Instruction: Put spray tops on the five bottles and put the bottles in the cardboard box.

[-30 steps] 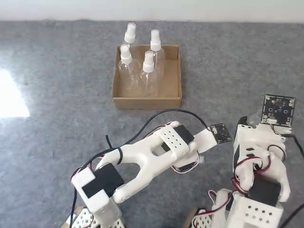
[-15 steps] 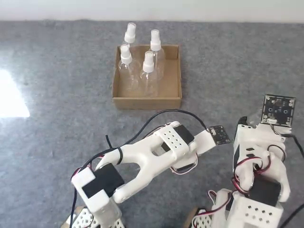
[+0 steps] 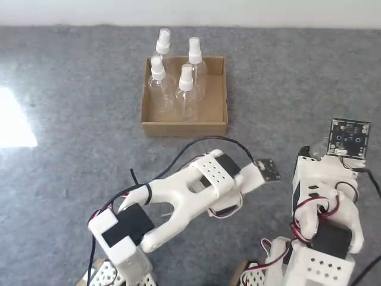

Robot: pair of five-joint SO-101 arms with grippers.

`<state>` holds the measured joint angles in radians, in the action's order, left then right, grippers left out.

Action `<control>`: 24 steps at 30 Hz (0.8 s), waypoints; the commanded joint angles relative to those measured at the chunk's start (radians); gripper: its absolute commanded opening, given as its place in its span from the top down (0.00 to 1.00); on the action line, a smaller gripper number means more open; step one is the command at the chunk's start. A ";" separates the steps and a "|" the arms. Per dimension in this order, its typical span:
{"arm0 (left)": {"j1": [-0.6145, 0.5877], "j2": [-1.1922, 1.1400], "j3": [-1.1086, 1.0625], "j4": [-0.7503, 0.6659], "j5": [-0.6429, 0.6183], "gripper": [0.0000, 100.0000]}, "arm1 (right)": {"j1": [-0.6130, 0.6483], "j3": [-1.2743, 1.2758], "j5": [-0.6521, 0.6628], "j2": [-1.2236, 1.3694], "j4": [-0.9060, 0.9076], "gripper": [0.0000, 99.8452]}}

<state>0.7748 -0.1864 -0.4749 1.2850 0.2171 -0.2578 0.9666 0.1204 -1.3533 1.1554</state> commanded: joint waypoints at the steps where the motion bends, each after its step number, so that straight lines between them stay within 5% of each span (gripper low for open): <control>1: -0.087 0.087 0.028 0.037 -0.012 0.99 | -0.007 -0.009 0.000 -0.018 -0.019 0.93; 10: -0.150 0.354 -0.110 0.069 -0.005 0.98 | -0.007 -0.009 0.000 -0.018 -0.019 0.93; 17: -0.152 0.370 -0.159 0.071 0.018 0.78 | -0.007 -0.009 0.000 -0.018 -0.019 0.93; 24: -0.152 0.370 -0.107 0.071 0.018 0.78 | -0.007 -0.009 0.000 -0.018 -0.019 0.93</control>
<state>0.6291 0.1235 -0.6391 1.3495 0.2248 -0.2578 0.9666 0.1204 -1.3533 1.1554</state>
